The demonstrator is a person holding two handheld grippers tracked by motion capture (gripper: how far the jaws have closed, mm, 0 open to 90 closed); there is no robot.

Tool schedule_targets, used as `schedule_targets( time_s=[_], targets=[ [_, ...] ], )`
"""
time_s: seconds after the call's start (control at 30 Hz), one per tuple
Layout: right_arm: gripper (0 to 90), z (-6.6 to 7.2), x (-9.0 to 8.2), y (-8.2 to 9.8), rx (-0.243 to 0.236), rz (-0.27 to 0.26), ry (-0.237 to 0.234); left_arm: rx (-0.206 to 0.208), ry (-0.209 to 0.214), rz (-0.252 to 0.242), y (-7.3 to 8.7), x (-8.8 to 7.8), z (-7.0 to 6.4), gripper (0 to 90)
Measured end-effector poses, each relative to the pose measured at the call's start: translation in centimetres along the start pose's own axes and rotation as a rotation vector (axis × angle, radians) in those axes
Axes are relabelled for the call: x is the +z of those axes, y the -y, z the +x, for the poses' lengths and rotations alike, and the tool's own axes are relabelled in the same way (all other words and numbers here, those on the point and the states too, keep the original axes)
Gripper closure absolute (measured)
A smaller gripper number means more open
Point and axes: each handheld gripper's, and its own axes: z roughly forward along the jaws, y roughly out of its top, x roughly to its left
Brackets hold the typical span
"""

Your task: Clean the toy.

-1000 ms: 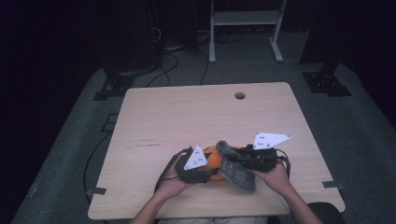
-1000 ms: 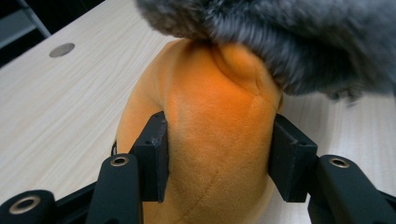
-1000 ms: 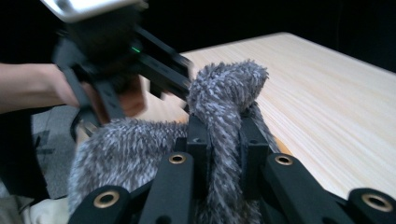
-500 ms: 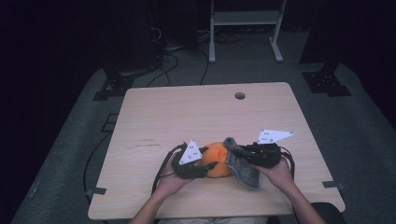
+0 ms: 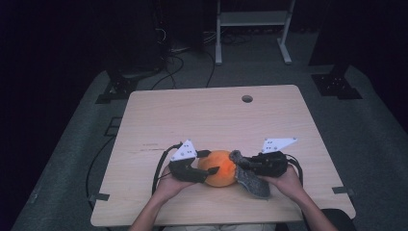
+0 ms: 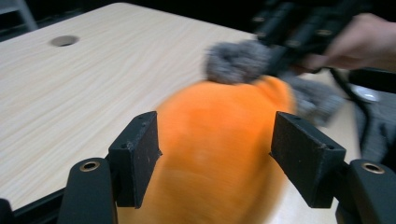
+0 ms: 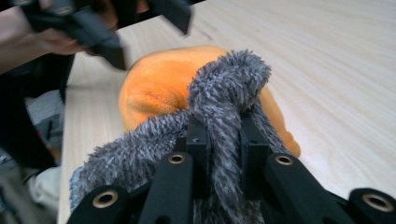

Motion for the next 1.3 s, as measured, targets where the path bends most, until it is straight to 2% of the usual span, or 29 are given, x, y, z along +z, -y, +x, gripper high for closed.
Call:
schedule_targets(
  time_s=[0.13,0.2,0.27,0.33,0.43,0.5,0.6,0.67,0.73,0.8,0.9,1.0,1.1,1.2,1.3],
  targets=[
    [77.5,0.0,-0.3,0.2,0.0,-0.002,-0.007,-0.021,0.013,0.033,0.6,0.8,-0.2,35.5],
    [77.5,0.0,-0.6,0.1,0.005,-0.031,0.024,-0.026,0.033,0.043,0.8,0.8,-0.4,37.1],
    [77.5,-0.1,-0.9,0.1,0.02,-0.049,0.055,-0.014,0.062,0.071,1.0,0.5,-0.8,37.4],
    [77.5,-0.3,-0.7,0.1,0.046,-0.043,0.051,0.005,0.091,0.092,1.0,0.1,-1.2,37.2],
    [77.4,-0.1,0.0,0.5,0.058,-0.015,0.014,0.023,0.114,0.087,0.6,-0.3,-1.5,31.8],
    [77.4,0.1,0.0,0.7,0.058,-0.014,-0.019,0.024,0.111,0.055,0.0,-0.5,-1.5,27.8],
    [77.3,0.7,-0.1,1.1,0.044,-0.019,-0.068,0.039,0.095,0.056,-0.7,0.2,-1.5,22.8],
    [77.3,1.0,-0.1,1.2,0.022,-0.022,-0.099,0.043,0.101,0.061,-1.1,0.8,-1.4,20.8],
    [77.3,1.2,-0.3,1.3,0.017,-0.029,-0.107,0.053,0.093,0.089,-1.1,1.5,-1.4,20.4],
    [77.3,1.2,-0.5,1.3,0.02,-0.036,-0.099,0.043,0.095,0.126,-0.6,2.3,-1.3,20.5],
    [77.4,0.8,-1.2,1.5,0.033,-0.06,-0.094,0.028,0.105,0.13,-0.1,2.5,-1.3,21.6],
    [77.4,0.5,-1.8,1.7,0.044,-0.077,-0.082,0.033,0.102,0.156,0.2,2.5,-1.4,26.8],
    [77.4,0.4,-2.4,1.7,0.048,-0.098,-0.074,0.071,0.101,0.189,0.5,2.7,-1.8,37.5],
    [77.3,0.3,-2.9,1.7,0.042,-0.109,-0.055,0.097,0.066,0.196,0.6,2.8,-2.3,49.5],
    [77.2,0.0,-4.0,2.1,0.039,-0.11,-0.007,0.098,0.046,0.18,0.6,2.7,-2.4,58.2]
  ],
)
